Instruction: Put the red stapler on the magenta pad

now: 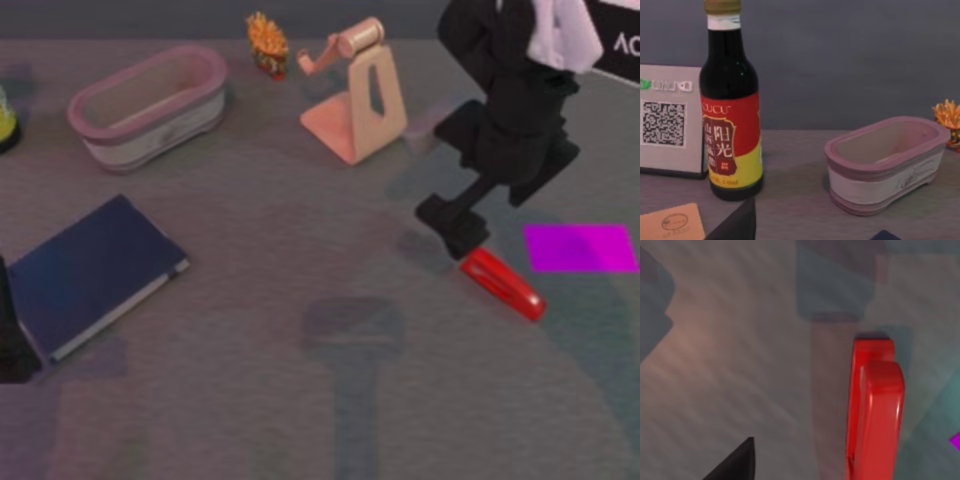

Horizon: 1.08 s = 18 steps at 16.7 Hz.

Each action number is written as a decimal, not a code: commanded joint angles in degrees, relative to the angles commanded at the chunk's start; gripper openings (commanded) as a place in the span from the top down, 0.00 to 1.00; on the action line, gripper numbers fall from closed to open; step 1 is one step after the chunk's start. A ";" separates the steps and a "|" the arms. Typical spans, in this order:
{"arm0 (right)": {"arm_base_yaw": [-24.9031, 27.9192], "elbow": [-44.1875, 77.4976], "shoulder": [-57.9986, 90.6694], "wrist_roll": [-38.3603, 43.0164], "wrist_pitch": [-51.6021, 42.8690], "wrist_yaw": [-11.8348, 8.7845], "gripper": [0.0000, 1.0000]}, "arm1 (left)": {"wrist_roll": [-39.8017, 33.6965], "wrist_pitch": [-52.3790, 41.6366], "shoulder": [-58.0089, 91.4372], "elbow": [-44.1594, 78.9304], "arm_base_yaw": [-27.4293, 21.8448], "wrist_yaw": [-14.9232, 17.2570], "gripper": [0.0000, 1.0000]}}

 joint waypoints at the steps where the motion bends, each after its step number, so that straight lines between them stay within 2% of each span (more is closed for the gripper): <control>1: 0.02 -1.89 0.70 0.05 2.85 0.01 0.00 | 0.00 0.00 0.00 0.00 0.00 0.00 0.00; 5: 0.14 -8.47 3.19 0.20 12.02 0.03 0.00 | 0.00 0.00 0.00 0.00 0.00 0.00 0.00; 10: 0.17 -9.50 3.63 0.22 13.21 0.03 0.00 | 0.00 0.00 0.00 0.00 0.00 0.00 0.00; 18: 0.17 -9.50 3.63 0.22 13.21 0.03 0.60 | 0.00 0.00 0.00 0.00 0.00 0.00 0.00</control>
